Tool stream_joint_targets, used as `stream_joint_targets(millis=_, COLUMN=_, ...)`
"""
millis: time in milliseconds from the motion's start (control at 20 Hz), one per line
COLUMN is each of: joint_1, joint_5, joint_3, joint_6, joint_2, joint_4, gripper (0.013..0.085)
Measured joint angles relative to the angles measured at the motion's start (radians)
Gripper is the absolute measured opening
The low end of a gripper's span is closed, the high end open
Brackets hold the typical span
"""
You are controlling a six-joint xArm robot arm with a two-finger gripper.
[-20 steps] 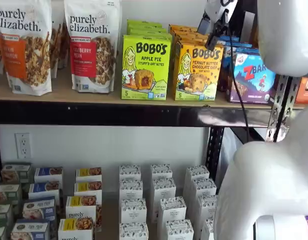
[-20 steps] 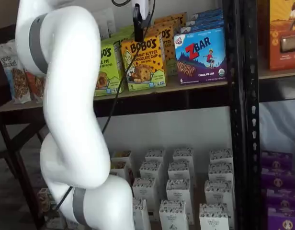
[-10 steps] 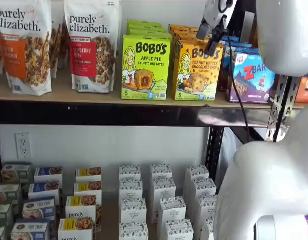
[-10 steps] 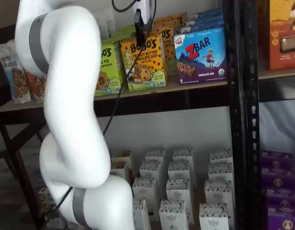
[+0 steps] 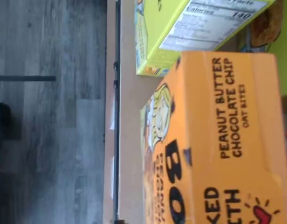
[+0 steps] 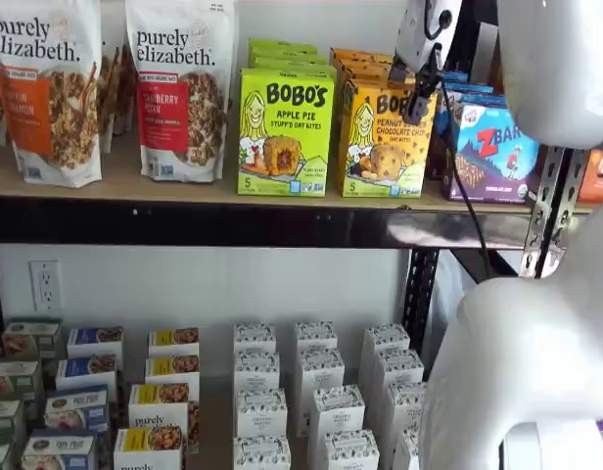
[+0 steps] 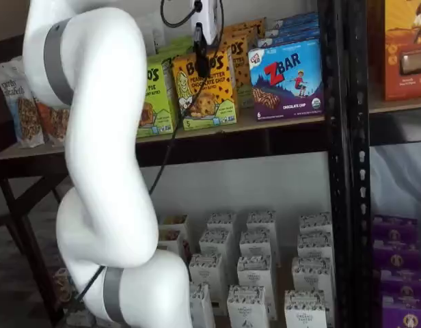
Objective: Pick up the orange box on the top shelf, the fifth box from the left
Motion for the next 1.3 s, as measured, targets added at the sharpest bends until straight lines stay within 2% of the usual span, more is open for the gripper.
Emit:
stream_joint_targets(millis=850, joint_1=0.011, joint_5=-0.051, joint_3=0.06, joint_6=0.005, joint_2=-0.02, joint_4=0.003, gripper=0.085)
stream_joint_targets(millis=900, joint_1=0.011, joint_5=-0.051, joint_3=0.06, joint_6=0.005, joint_2=-0.021, joint_4=0.003, gripper=0.081)
stream_joint_targets(millis=1050, joint_1=0.01, joint_5=-0.047, joint_3=0.059, joint_6=0.004, joint_2=-0.02, joint_4=0.004, gripper=0.077)
stream_joint_targets(millis=1150, joint_1=0.01, joint_5=-0.043, joint_3=0.056, joint_6=0.004, joint_2=-0.018, joint_4=0.003, gripper=0.069)
stream_joint_targets(millis=1300, joint_1=0.008, joint_5=-0.041, joint_3=0.055, joint_6=0.003, joint_2=-0.018, joint_4=0.004, gripper=0.065)
